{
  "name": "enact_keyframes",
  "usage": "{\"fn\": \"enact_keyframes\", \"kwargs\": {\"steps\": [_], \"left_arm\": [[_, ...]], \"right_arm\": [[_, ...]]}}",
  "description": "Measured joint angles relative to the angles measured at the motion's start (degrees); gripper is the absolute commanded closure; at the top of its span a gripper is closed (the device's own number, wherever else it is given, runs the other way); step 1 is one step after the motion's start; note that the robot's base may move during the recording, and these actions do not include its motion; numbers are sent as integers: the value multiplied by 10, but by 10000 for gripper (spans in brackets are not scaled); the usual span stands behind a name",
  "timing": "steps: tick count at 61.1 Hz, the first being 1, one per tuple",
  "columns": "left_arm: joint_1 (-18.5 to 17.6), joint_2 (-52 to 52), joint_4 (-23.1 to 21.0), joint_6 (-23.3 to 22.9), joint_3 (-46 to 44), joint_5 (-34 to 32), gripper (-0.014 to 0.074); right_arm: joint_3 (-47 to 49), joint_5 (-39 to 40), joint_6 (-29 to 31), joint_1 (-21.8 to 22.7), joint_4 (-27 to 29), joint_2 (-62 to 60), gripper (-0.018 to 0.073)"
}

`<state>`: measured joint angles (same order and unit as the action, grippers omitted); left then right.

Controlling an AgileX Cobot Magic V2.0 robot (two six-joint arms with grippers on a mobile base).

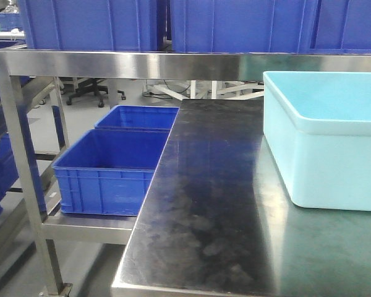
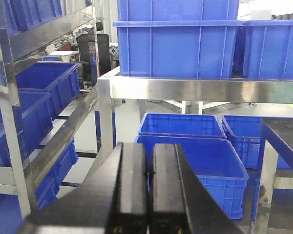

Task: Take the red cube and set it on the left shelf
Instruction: 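Lower the open right gripper around the red cube and close it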

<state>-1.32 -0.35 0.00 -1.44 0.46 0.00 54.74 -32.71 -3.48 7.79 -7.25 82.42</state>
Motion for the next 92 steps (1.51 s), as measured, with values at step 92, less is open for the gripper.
{"fn": "enact_keyframes", "kwargs": {"steps": [92], "left_arm": [[0,0,0,0,0,0,495]], "right_arm": [[1,41,0,0,1,80,-1]]}}
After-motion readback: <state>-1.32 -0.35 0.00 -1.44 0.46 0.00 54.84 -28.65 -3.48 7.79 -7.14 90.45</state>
